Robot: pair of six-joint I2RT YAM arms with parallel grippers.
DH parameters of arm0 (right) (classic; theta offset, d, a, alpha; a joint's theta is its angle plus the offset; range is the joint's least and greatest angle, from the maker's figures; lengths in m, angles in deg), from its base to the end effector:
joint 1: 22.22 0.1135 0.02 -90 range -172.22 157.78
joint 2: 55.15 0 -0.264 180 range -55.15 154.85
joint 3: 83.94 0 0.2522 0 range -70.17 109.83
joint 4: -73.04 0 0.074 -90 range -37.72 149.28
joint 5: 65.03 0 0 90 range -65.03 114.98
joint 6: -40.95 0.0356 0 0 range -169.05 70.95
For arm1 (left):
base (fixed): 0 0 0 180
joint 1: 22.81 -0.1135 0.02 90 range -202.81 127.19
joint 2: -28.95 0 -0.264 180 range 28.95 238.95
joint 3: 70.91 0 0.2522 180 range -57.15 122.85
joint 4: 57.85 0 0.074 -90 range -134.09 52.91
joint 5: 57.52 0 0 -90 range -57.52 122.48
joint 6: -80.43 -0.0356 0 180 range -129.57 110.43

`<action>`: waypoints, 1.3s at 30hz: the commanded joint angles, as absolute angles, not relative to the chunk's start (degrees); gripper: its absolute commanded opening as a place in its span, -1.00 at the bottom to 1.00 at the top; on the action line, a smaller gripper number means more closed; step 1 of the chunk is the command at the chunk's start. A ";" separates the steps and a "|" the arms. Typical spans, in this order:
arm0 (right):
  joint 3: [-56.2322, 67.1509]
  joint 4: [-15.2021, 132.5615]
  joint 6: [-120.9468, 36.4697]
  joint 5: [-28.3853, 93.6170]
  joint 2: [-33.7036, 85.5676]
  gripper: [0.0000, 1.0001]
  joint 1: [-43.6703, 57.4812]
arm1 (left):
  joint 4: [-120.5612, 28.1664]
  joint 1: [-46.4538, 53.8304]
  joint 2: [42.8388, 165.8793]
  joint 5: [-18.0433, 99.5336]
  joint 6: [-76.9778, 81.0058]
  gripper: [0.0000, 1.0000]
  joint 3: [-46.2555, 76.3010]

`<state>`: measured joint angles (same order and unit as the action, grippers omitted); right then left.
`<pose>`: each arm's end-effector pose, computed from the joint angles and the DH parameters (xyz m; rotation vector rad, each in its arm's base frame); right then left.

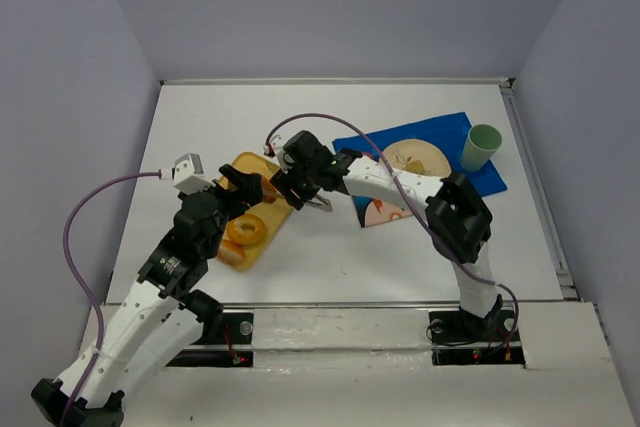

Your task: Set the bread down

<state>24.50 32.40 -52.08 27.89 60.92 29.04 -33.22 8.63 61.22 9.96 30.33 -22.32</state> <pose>0.2858 0.3591 0.2354 -1.1441 2.1790 0.4405 0.1305 -0.0638 0.3099 -0.4209 1.6884 -0.5872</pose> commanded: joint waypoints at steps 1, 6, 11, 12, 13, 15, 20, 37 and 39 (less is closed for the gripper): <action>28.00 31.41 -55.47 27.70 62.18 0.32 31.21 | -35.74 8.92 61.38 9.54 30.25 0.98 -22.96; 28.96 31.33 -55.38 26.39 63.06 0.32 31.74 | -35.92 8.92 61.38 9.54 30.34 0.98 -23.04; 29.58 30.97 -54.24 25.33 63.86 0.21 31.74 | -36.01 8.92 61.56 9.54 30.34 0.98 -23.04; 29.67 30.71 -54.06 23.06 63.86 0.18 31.74 | -35.92 8.92 61.56 9.54 30.25 0.98 -23.04; 29.67 30.54 -53.80 22.43 63.94 0.12 31.74 | -36.01 8.92 61.65 9.46 30.25 0.98 -23.04; 29.58 29.92 -53.36 20.59 63.77 0.04 31.74 | -35.92 8.92 61.65 9.46 30.25 0.98 -23.04; 28.36 29.04 -51.17 17.25 62.02 -0.29 31.74 | -36.01 8.92 61.56 9.46 30.25 0.98 -23.04; 7.98 37.83 -33.87 -1.12 36.19 -0.65 26.76 | -35.83 8.92 61.30 9.55 30.42 0.98 -23.22; 1.59 37.74 -30.87 -1.83 30.93 -0.64 22.89 | -35.83 8.92 61.30 9.46 30.42 0.98 -23.22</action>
